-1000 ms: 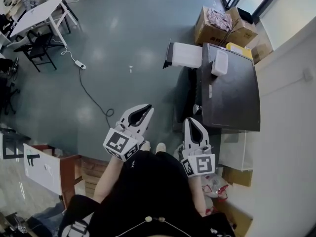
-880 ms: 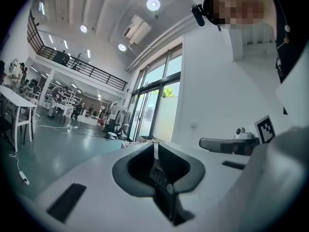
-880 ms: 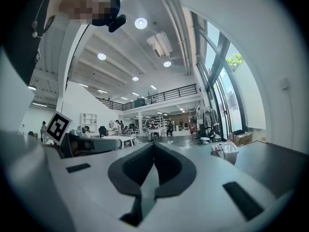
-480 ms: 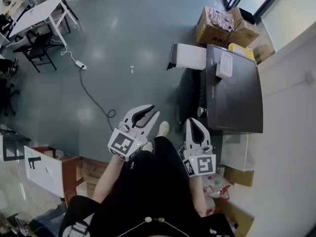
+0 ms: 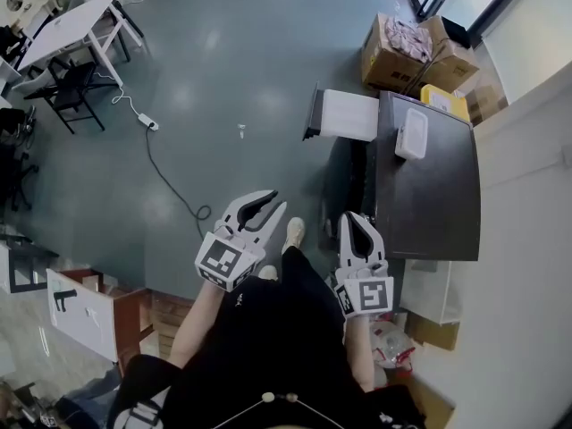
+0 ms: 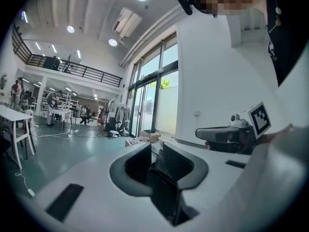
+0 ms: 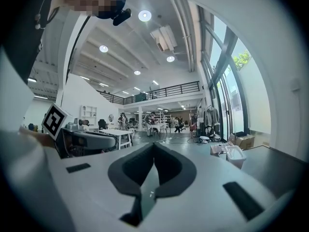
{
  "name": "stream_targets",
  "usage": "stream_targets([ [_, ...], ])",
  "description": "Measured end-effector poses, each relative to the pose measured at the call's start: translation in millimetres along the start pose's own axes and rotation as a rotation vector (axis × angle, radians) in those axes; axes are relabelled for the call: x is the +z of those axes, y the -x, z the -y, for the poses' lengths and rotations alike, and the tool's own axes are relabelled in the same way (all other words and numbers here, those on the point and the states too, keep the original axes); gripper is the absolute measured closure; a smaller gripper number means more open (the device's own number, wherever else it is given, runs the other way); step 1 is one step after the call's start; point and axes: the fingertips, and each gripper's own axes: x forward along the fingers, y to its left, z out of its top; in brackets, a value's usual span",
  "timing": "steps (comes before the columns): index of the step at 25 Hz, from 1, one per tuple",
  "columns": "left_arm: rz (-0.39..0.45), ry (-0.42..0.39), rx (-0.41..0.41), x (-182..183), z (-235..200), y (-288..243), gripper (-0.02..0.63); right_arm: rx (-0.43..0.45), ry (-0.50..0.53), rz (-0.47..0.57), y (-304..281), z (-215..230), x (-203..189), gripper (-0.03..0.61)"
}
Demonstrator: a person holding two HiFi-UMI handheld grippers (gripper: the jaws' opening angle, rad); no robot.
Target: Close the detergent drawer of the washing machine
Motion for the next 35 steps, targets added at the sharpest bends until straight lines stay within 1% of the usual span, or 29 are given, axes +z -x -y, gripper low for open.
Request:
stream_targets([
  [5,-0.04,0.056,0.032,-9,-31,-40,0.537,-0.004,-0.027,-0.037,-36,34,-8,0.575],
  [9,-0.074,0.097,0.038,-15,-48,-76,0.537,0.014,-0.042,-0.074,-65,59,-17,0.574],
  [13,-0.131,0.144,0.019,-29,-61,-113,0.535,0.067,-0.06,-0.128,-98,77,-30,0.567],
  [15,-0.156,0.179,0.009,-36,-68,-130,0.535,0.101,-0.066,-0.159,-116,84,-39,0.55],
  [18,-0.181,0.225,0.024,-44,-80,-154,0.535,0.149,-0.064,-0.214,-141,95,-56,0.53],
  [21,-0.2,0.272,0.056,-53,-96,-173,0.535,0.195,-0.066,-0.265,-160,101,-72,0.522],
  [23,-0.196,0.308,0.074,-57,-111,-185,0.535,0.223,-0.069,-0.29,-175,103,-81,0.519],
  [26,-0.209,0.366,0.097,-68,-135,-199,0.535,0.246,-0.058,-0.348,-196,106,-105,0.517],
  [28,-0.235,0.401,0.091,-78,-147,-209,0.535,0.248,-0.049,-0.394,-210,108,-123,0.517],
  [31,-0.281,0.427,0.072,-93,-163,-225,0.531,0.266,-0.065,-0.445,-232,105,-145,0.511],
  [33,-0.312,0.448,0.057,-104,-171,-236,0.522,0.283,-0.079,-0.478,-245,101,-158,0.499],
  [35,-0.34,0.492,0.035,-116,-179,-249,0.503,0.285,-0.091,-0.513,-259,99,-172,0.492],
])
